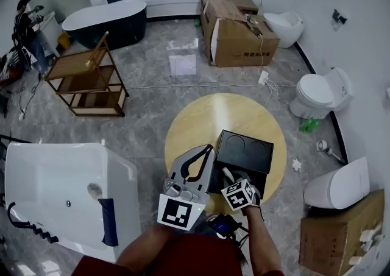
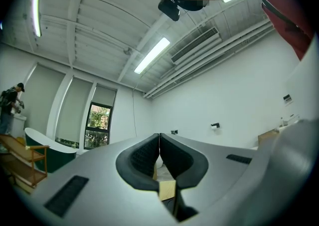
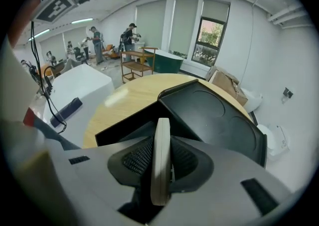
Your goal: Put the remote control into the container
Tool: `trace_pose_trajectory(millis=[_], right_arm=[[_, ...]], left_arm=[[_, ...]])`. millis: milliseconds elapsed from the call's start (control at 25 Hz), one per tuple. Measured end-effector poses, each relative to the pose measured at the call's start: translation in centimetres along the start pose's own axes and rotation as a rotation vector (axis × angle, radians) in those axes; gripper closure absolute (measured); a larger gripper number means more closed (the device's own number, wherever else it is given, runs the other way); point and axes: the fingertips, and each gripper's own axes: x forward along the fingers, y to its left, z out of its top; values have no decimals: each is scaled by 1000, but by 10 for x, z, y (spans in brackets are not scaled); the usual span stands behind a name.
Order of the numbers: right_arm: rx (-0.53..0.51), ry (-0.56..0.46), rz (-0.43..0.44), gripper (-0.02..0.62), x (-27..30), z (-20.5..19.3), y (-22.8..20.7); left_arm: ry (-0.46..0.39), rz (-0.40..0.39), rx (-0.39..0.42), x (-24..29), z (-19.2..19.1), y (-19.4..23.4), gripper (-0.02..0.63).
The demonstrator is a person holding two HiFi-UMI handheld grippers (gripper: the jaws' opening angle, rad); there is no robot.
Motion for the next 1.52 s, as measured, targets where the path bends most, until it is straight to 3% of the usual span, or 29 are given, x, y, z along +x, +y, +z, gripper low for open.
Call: trace_pose_trajectory(millis=[640, 800, 1080, 1280, 1520], right_arm=[[58, 18, 25, 477, 17, -4, 7], [115, -17, 30, 467, 14, -3, 6], [116, -61, 35, 430, 5, 4, 6], [179, -168, 16, 420, -24, 28, -5], [185, -392, -91, 419, -89, 74, -26]], left_arm=[[9, 24, 2, -7, -4, 8, 591], [14, 16, 6, -9, -3, 4, 591], [20, 12, 4, -12, -7, 3, 591], [20, 6, -2, -10, -8, 1, 591], [17, -4, -11, -8, -9, 0, 591]])
